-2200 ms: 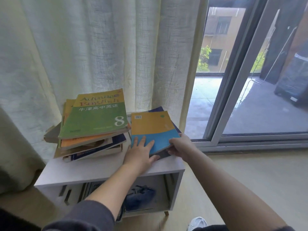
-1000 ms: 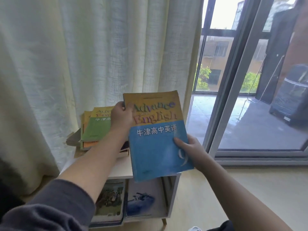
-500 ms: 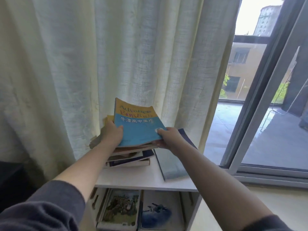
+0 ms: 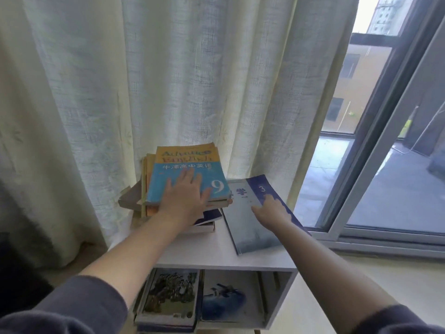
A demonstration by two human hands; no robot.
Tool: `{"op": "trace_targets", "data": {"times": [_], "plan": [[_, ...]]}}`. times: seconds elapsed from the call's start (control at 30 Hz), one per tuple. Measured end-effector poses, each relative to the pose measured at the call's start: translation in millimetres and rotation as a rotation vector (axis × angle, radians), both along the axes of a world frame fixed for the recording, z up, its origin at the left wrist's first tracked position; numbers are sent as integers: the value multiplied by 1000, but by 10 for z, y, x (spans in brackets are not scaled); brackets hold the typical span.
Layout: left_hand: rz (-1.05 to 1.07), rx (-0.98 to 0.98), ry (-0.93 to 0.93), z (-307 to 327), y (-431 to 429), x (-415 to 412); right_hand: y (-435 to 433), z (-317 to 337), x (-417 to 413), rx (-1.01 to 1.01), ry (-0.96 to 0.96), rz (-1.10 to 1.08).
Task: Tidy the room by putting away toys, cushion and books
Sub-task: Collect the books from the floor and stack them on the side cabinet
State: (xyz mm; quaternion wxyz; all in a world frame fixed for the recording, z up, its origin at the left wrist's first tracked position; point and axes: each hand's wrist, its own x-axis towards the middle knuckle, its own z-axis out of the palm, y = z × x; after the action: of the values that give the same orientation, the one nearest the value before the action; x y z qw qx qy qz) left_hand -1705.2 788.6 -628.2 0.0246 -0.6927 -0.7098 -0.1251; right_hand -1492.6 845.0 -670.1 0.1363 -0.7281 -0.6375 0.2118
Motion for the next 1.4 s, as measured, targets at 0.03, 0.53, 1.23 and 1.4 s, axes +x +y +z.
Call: {"op": "trace_targets", "data": {"times": [0.03,0.53,1.23,1.4], "plan": [[-42,-4,33,-50,-25,116,-34,-73,113,-63,-91,-29],[-443,428,261,-639,-323,603,-275,-241,670,-48,209,-216],[-33,-956,-1287,-292,-1336,458,-1497,74,1446,-707,1014,-140],[-45,-1061,-1223,-181,-1626,43,-1678,-246,1266,-685,937,-279]]}}
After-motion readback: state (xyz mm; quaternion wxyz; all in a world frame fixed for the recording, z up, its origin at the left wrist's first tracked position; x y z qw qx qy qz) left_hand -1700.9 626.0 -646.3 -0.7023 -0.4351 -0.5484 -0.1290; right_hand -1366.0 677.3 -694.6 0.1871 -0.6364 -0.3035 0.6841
